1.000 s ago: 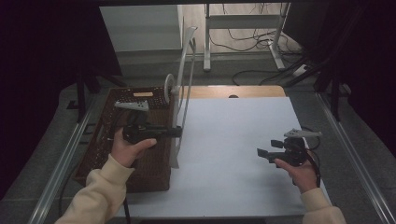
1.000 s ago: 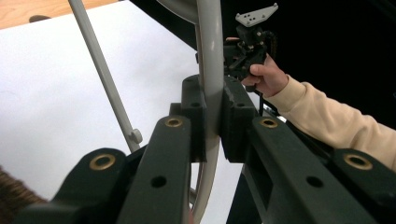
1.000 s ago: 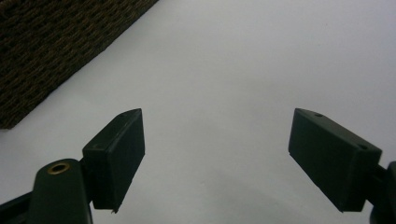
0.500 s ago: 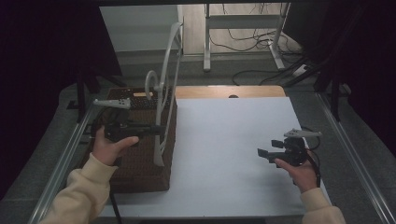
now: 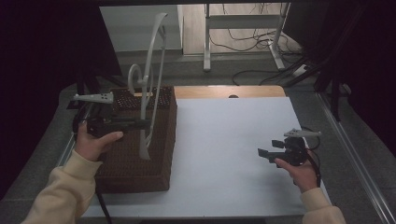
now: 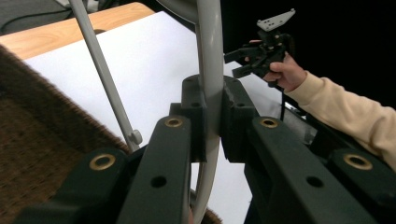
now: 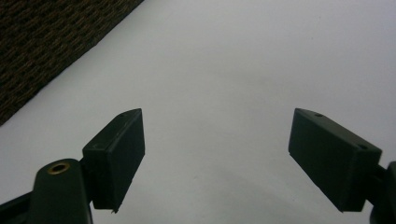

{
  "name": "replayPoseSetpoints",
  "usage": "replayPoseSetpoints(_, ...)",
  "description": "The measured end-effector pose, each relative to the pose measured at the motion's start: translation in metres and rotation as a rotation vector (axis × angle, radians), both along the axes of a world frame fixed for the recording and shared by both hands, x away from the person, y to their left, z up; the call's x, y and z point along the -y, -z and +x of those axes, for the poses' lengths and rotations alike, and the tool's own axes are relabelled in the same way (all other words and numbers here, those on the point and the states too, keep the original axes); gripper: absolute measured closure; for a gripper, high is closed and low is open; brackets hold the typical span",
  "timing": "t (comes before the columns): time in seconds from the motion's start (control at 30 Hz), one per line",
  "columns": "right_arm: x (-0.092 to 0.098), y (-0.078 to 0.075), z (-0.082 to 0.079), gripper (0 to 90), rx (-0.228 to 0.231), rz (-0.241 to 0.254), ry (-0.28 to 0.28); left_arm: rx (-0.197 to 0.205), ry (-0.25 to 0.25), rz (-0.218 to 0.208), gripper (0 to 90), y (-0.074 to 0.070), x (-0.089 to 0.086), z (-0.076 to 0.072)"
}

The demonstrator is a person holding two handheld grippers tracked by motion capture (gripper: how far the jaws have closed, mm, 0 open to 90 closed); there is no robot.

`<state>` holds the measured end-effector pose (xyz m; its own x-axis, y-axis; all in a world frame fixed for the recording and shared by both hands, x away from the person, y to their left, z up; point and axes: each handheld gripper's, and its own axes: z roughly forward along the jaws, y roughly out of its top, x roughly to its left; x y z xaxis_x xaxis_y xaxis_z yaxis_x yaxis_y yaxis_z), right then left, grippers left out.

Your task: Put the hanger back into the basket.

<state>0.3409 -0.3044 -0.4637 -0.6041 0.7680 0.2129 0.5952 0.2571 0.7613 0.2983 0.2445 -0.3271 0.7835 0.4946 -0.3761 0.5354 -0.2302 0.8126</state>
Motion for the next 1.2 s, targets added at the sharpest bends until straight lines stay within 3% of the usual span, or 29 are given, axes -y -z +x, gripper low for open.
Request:
replayPoseSetpoints(0.13,-0.001,0.001,0.000,18.8,-0.005,-0.005,0.000,0.007,-0.008,0.031,81.9,0.003,-0.009,0.003)
replayPoseSetpoints(0.7,-0.002,0.002,0.001,18.7,-0.008,-0.017,0.004,-0.032,0.000,0.120,81.9,0.019,-0.034,0.016)
replayPoseSetpoints(1.2,-0.001,0.003,0.001,18.7,-0.008,-0.019,0.009,-0.064,0.006,0.153,81.9,0.038,-0.056,0.018)
